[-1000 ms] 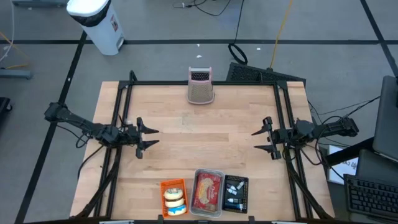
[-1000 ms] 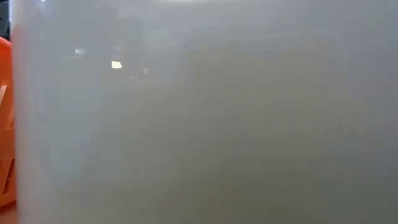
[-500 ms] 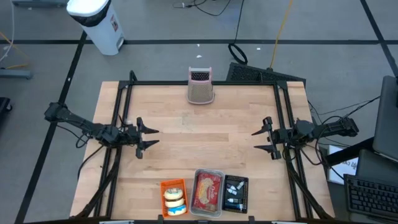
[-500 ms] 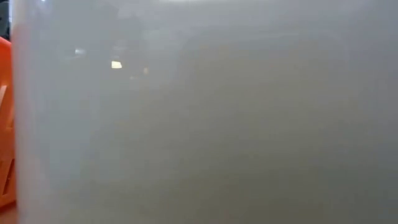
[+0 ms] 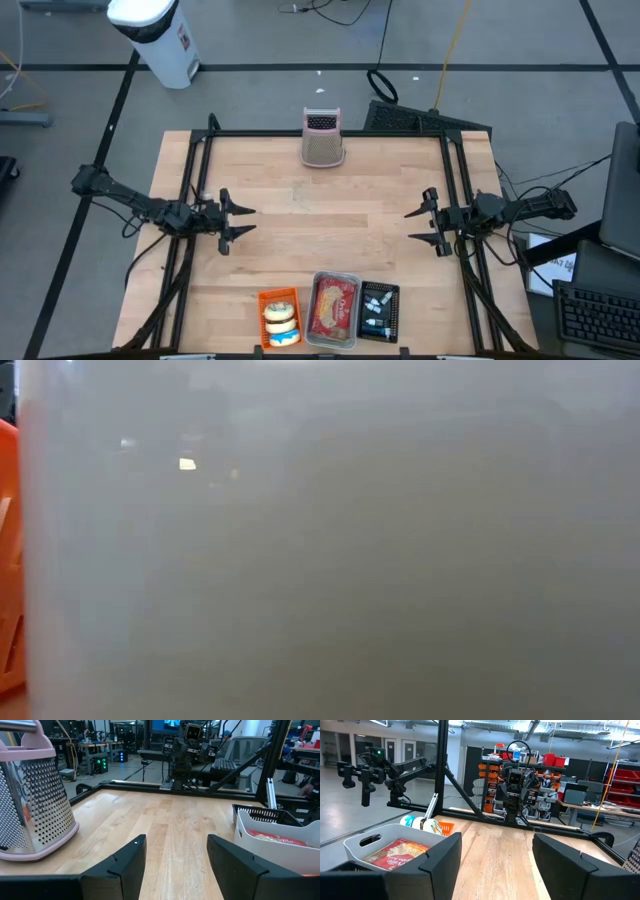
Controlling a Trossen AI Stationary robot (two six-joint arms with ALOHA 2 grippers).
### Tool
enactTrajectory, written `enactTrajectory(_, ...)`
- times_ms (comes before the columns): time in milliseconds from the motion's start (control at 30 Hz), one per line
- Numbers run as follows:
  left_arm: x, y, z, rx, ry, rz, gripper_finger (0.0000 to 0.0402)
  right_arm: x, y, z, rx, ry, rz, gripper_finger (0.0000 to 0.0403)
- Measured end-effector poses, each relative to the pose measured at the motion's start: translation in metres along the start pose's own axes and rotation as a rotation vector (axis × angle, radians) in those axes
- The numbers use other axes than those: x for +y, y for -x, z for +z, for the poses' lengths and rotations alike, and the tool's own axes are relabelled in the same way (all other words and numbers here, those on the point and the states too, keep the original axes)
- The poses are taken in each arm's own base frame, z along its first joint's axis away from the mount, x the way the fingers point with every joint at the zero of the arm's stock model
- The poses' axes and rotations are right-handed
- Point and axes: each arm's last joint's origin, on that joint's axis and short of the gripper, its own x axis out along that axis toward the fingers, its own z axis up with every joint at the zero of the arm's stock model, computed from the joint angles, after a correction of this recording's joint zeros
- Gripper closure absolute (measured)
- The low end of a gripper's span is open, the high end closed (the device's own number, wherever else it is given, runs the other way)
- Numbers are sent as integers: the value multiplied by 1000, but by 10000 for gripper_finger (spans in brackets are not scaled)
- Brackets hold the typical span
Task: Pick & Place Food Item
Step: Return to Home Position
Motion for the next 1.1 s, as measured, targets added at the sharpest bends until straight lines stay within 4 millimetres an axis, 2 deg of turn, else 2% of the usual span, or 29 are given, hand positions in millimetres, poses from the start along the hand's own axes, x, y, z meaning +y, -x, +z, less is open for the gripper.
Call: enactTrajectory(1100, 0, 0, 0, 0, 0, 0, 190, 0, 0, 0, 0, 0, 0, 172)
